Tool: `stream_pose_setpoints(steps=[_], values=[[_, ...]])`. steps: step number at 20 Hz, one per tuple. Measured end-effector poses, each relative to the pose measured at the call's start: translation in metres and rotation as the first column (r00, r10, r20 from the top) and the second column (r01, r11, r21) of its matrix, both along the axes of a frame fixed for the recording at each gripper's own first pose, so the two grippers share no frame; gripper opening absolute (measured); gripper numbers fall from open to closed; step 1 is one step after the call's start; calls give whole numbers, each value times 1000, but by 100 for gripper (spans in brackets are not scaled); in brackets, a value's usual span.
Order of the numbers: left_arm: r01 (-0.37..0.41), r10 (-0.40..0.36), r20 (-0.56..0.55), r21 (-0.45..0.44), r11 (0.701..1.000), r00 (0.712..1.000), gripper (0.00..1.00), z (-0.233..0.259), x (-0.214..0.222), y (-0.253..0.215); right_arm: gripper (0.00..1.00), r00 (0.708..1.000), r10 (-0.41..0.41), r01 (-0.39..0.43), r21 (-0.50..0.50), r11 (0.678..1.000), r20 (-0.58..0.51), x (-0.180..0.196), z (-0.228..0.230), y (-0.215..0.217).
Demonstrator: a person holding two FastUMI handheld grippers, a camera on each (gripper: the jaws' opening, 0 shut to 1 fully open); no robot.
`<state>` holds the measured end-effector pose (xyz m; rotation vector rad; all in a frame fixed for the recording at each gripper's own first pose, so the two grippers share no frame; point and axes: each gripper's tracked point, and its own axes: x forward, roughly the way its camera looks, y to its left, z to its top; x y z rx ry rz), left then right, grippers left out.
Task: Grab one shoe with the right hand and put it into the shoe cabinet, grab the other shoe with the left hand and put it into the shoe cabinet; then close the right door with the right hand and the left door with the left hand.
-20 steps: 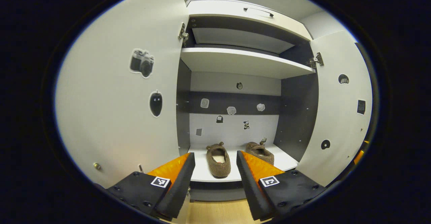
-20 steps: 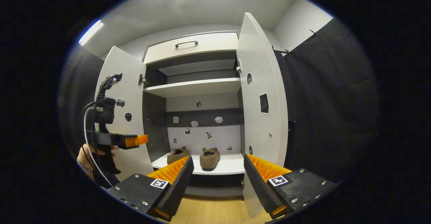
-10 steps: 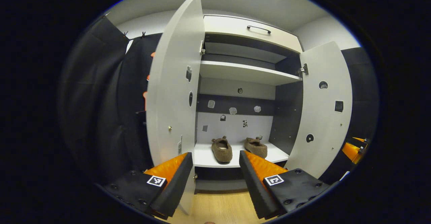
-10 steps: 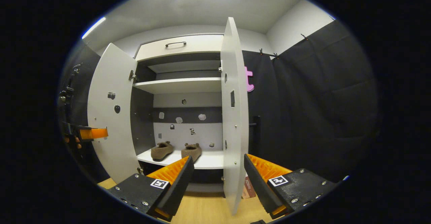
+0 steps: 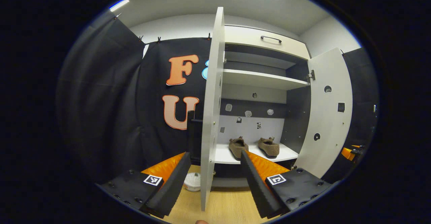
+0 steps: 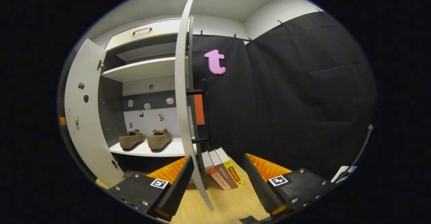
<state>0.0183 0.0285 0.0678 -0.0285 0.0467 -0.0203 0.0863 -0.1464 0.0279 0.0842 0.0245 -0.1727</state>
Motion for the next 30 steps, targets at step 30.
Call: stream_pose_setpoints(steps=[30], values=[[-83, 83, -2, 7, 997, 997, 97, -21, 11, 51, 91, 973, 226, -225, 30, 974, -49, 38, -48, 89]])
